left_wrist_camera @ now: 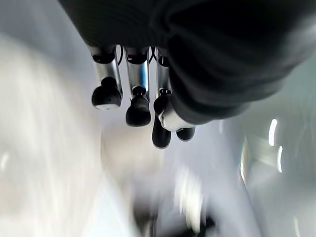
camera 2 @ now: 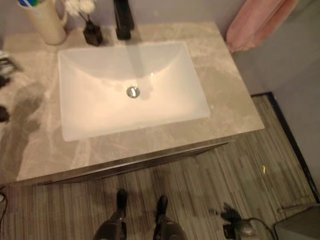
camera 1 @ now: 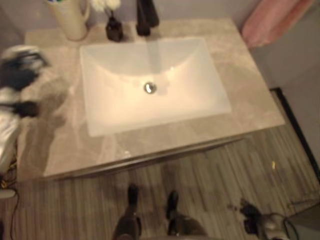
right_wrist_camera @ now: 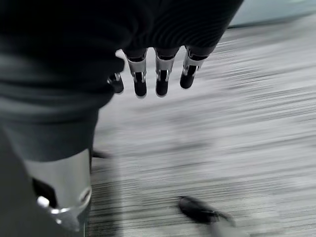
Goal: Put brush and paste in cup on sink, flatten towel.
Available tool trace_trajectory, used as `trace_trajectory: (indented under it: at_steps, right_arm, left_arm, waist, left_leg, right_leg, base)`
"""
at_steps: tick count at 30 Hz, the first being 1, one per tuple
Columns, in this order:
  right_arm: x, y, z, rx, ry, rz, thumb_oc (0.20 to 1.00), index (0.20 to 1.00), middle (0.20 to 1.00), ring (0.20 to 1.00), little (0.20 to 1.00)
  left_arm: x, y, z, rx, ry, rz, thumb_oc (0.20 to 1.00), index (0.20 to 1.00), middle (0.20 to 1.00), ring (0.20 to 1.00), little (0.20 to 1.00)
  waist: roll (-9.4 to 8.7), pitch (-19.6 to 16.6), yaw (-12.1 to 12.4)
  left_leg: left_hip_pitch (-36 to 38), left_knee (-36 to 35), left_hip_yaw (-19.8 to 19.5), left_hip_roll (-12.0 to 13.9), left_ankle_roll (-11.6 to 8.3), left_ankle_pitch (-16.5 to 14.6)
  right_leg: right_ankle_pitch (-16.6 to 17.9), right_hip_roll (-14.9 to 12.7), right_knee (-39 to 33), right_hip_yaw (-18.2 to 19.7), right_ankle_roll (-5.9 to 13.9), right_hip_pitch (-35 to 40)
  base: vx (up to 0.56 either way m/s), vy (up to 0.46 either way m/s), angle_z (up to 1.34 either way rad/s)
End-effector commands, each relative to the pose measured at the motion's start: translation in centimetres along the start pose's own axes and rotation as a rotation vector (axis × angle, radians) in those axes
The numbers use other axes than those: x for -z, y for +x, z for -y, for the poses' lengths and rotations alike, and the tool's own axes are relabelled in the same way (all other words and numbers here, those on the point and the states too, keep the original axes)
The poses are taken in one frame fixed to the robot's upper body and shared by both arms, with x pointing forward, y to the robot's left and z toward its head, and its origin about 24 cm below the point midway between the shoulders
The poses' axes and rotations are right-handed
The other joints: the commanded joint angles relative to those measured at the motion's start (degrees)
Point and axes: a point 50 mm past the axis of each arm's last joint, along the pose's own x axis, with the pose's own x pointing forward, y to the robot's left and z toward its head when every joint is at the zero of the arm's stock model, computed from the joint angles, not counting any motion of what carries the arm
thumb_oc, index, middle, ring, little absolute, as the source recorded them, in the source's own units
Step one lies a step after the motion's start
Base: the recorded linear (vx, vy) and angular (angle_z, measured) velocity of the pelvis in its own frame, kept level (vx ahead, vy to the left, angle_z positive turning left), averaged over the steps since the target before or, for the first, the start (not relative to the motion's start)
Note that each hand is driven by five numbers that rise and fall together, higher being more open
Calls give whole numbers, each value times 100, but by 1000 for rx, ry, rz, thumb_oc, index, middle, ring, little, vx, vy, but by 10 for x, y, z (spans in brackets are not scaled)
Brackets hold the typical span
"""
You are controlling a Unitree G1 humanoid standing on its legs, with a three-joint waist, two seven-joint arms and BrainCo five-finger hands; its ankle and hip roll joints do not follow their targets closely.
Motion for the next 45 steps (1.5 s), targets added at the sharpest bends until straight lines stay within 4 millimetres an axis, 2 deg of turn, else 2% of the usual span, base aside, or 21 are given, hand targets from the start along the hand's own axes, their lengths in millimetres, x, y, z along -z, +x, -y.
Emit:
trace_trajectory:
  at_steps: [1,4,5,6,8,9,13,14,15,16,19,21,24,26,27,28,30,36,42,44,45]
  right_arm:
    - [50,-14,-2,-42,-72,-176,1000,1000,1000,1000,1000]
    - [67,-17,-12,-75,-80,-257,1000,1000,1000,1000,1000]
    - [73,-18,-14,-66,-66,-294,1000,1000,1000,1000,1000]
    - [73,-18,-13,-65,-67,-293,1000,1000,1000,1000,1000]
    - [73,-18,-12,-64,-74,-303,1000,1000,1000,1000,1000]
    - [73,-18,-12,-63,-75,-303,1000,1000,1000,1000,1000]
    - [66,-16,-7,-50,-86,-288,1000,1000,1000,1000,1000]
    - [63,-15,-5,-44,-90,-279,1000,1000,1000,1000,1000]
    - [58,-12,-4,-40,-104,-265,1000,1000,1000,1000,1000]
    - [52,-10,-2,-33,-113,-252,1000,1000,1000,1000,1000]
    - [25,0,-3,-22,-169,-165,1000,1000,1000,1000,1000]
    - [20,2,-5,-36,-200,-146,1000,1000,1000,1000,1000]
    - [11,4,-3,-27,-247,-130,1000,1000,1000,1000,1000]
    - [9,6,-3,-26,-288,-135,1000,1000,1000,1000,1000]
    - [9,6,-3,-26,-288,-136,1000,1000,1000,1000,1000]
    - [7,8,-6,-31,-345,-144,1000,1000,1000,1000,1000]
    - [7,8,-6,-37,-391,-156,1000,1000,1000,1000,1000]
    - [9,8,-8,-14,-343,-152,1000,1000,1000,1000,1000]
    - [6,9,-15,-32,-363,-133,1000,1000,1000,1000,1000]
    - [11,8,-14,-27,-370,-155,1000,1000,1000,1000,1000]
    - [11,8,-15,-28,-383,-157,1000,1000,1000,1000,1000]
  left_arm:
    - [-4,2,-44,-215,50,33,200,200,200,200,200]
    - [29,-67,-75,-489,88,-76,200,200,200,200,200]
    - [58,-107,-81,-592,113,-226,200,200,200,200,200]
    - [58,-108,-81,-593,113,-227,200,200,200,200,200]
    - [98,-174,-77,-666,107,-504,200,200,200,200,200]
    - [98,-175,-77,-666,107,-505,200,200,200,200,200]
    - [149,-259,-61,-608,125,-960,200,200,200,200,200]
    - [160,-283,-54,-595,113,-1081,310,310,310,310,310]
    - [172,-314,-40,-575,75,-1244,749,749,749,749,749]
    - [179,-334,-28,-531,56,-1361,937,937,937,937,937]
    - [186,-409,43,-127,49,-1833,1000,1000,1000,1000,1000]
    - [184,-420,81,121,32,-1911,1000,1000,1000,1000,1000]
    - [186,-406,132,559,149,-1774,1000,1000,1000,1000,1000]
    - [190,-384,154,628,155,-1648,1000,1000,1000,1000,1000]
    - [189,-384,154,628,155,-1649,1000,1000,1000,1000,1000]
    - [190,-361,178,762,190,-1488,1000,1000,1000,1000,1000]
    - [188,-345,191,861,231,-1363,1000,1000,1000,1000,1000]
    - [188,-345,194,1027,352,-1291,1000,1000,1000,1000,1000]
    - [187,-374,177,1048,430,-1393,1000,1000,1000,1000,1000]
    - [184,-385,175,1061,428,-1419,1000,1000,1000,1000,1000]
    - [183,-386,176,1052,419,-1424,1000,1000,1000,1000,1000]
  waist:
    - [73,-194,82]
    - [114,-291,289]
    - [123,-341,406]
    - [130,-342,391]
    - [153,-405,498]
    - [156,-407,491]
    - [195,-445,539]
    - [212,-446,528]
    - [245,-451,509]
    - [261,-457,487]
    - [326,-499,230]
    - [355,-549,98]
    - [339,-500,48]
    - [308,-472,89]
    - [314,-465,91]
    - [309,-434,109]
    - [336,-413,128]
    - [490,-383,-56]
    - [564,-127,44]
    - [598,-31,142]
    - [628,25,248]
  left_leg:
    - [142,66,-180,-64,217,-549]
    - [512,66,-322,-34,210,-598]
    - [610,66,-356,-30,199,-623]
    - [601,66,-362,-35,203,-609]
    - [731,66,-366,-20,203,-633]
    - [723,66,-370,-23,207,-620]
    - [855,66,-352,6,226,-630]
    - [877,66,-350,10,238,-622]
    - [910,66,-324,23,251,-609]
    - [950,66,-307,32,268,-600]
    - [1102,66,-215,99,284,-632]
    - [1111,66,-306,99,293,-642]
    - [1024,349,-920,-66,310,-773]
    - [816,686,-1683,-344,331,-923]
    - [836,687,-1681,-334,329,-943]
    - [719,986,-2291,-613,373,-1083]
    - [708,1168,-2499,-780,435,-1227]
    - [868,1317,-1665,-789,623,-1510]
    - [848,1613,-816,-1068,912,-1794]
    - [889,1558,-474,-1055,973,-1815]
    - [873,1541,-290,-999,981,-1812]
  right_leg:
    - [25,-419,27,-291,518,256]
    - [-283,-357,173,-427,384,724]
    - [-373,-351,209,-510,349,851]
    - [-359,-352,198,-519,346,852]
    - [-441,-318,183,-570,277,1015]
    - [-425,-317,169,-577,274,1016]
    - [-526,-273,188,-538,222,1115]
    - [-527,-258,183,-501,204,1118]
    - [-548,-235,197,-430,180,1107]
    - [-561,-217,201,-350,163,1100]
    - [-543,-101,127,105,71,1048]
    - [-508,-26,88,387,26,940]
    - [-393,41,54,820,-4,771]
    - [-306,54,101,1112,-2,569]
    - [-321,63,108,1112,-4,584]
    - [-231,77,196,1437,29,402]
    - [-187,94,279,1656,70,316]
    - [-150,-136,611,1742,315,216]
    - [364,-300,716,2438,701,-343]
    - [599,-435,526,2201,722,-457]
    - [634,-574,420,1713,684,-542]
  base:
    - [-14,-66,24]
    - [-28,-138,32]
    - [-22,-93,28]
    - [-23,-91,15]
    - [-24,-85,16]
    - [-26,-83,8]
    - [-34,-79,1]
    - [-49,-75,-7]
    - [-36,-59,-7]
    - [-35,-61,-10]
    - [-45,-99,-41]
    - [-59,-83,-84]
    - [-79,-38,-68]
    - [-101,3,-110]
    - [-125,41,-148]
    - [-99,70,-112]
    - [-96,122,-58]
    - [-85,212,-46]
    - [-126,209,-104]
    - [-110,113,-116]
    - [-123,49,-147]
